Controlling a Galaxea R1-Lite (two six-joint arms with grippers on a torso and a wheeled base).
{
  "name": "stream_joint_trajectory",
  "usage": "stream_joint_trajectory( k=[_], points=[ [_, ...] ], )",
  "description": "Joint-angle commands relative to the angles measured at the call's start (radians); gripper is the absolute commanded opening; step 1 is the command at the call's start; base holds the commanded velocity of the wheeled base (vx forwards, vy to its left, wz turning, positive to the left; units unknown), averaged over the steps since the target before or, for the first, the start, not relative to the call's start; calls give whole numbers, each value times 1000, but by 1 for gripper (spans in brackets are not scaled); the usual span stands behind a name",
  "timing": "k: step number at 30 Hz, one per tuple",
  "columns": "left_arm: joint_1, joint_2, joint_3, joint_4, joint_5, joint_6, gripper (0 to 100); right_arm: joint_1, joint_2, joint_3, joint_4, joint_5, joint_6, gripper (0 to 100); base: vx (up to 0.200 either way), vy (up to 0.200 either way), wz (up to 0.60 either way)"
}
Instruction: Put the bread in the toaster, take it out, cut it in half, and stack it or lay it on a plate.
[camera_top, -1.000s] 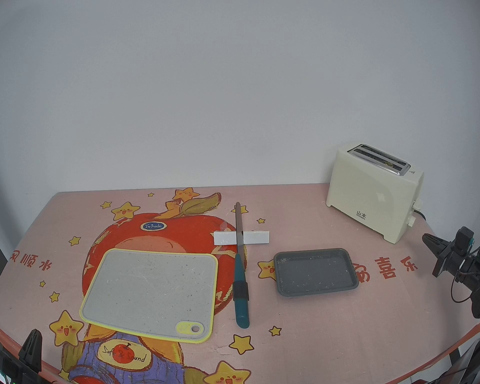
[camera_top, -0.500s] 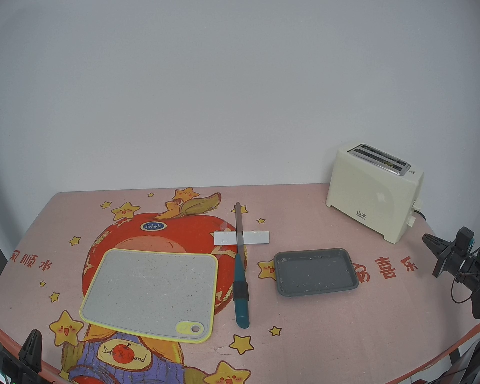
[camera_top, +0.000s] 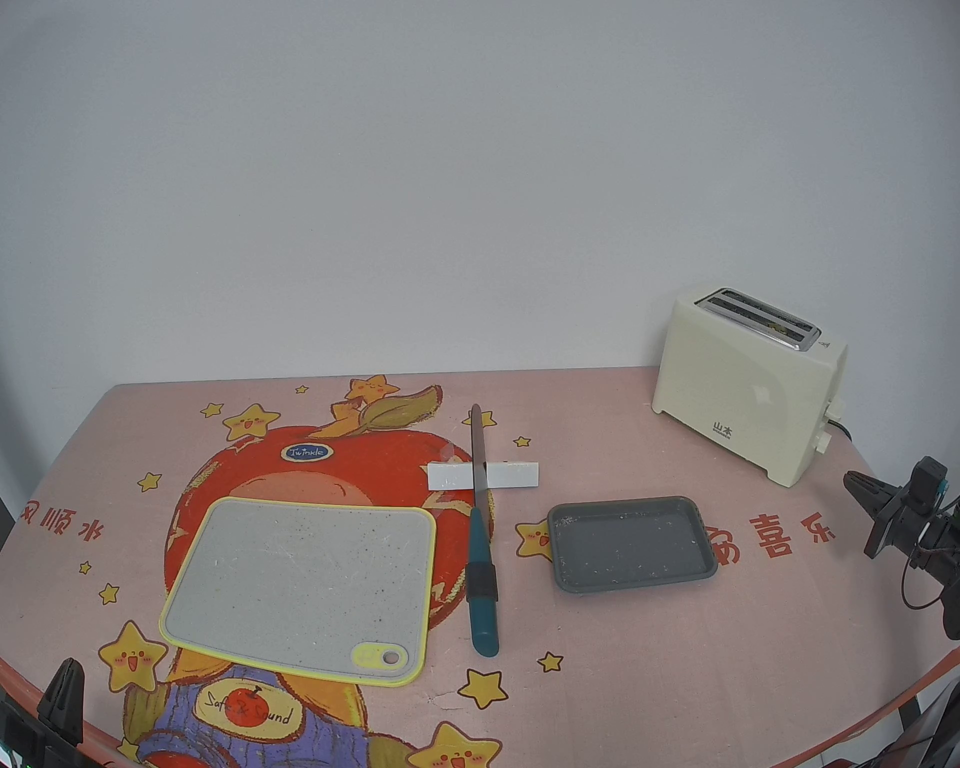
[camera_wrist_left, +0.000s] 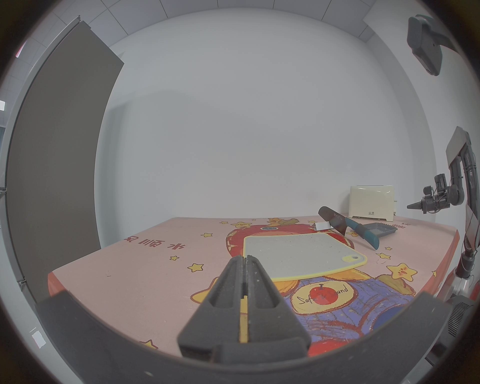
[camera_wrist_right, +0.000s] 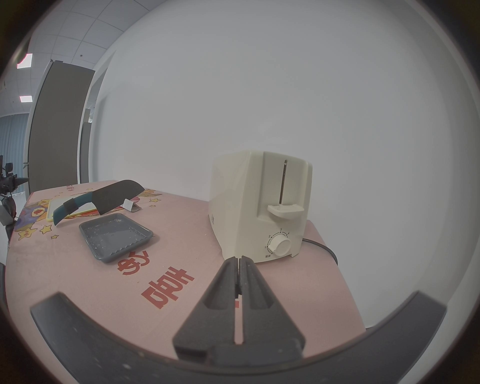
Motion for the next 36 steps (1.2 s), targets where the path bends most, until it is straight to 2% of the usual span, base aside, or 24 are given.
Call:
stream_joint_trajectory(
  k=[1, 15, 28, 36],
  points=[
    [0, -7, 18, 0, 0, 0, 0, 0, 11, -3, 0, 1, 0, 0, 0, 0, 0],
    [0, -7, 18, 0, 0, 0, 0, 63, 25, 8, 0, 2, 6, 0, 0, 0, 0],
    [0, -7, 18, 0, 0, 0, 0, 73, 65, -33, 24, 14, 7, 0, 0, 0, 0],
    [0, -7, 18, 0, 0, 0, 0, 57, 68, -41, 11, 13, 6, 0, 0, 0, 0]
  ],
)
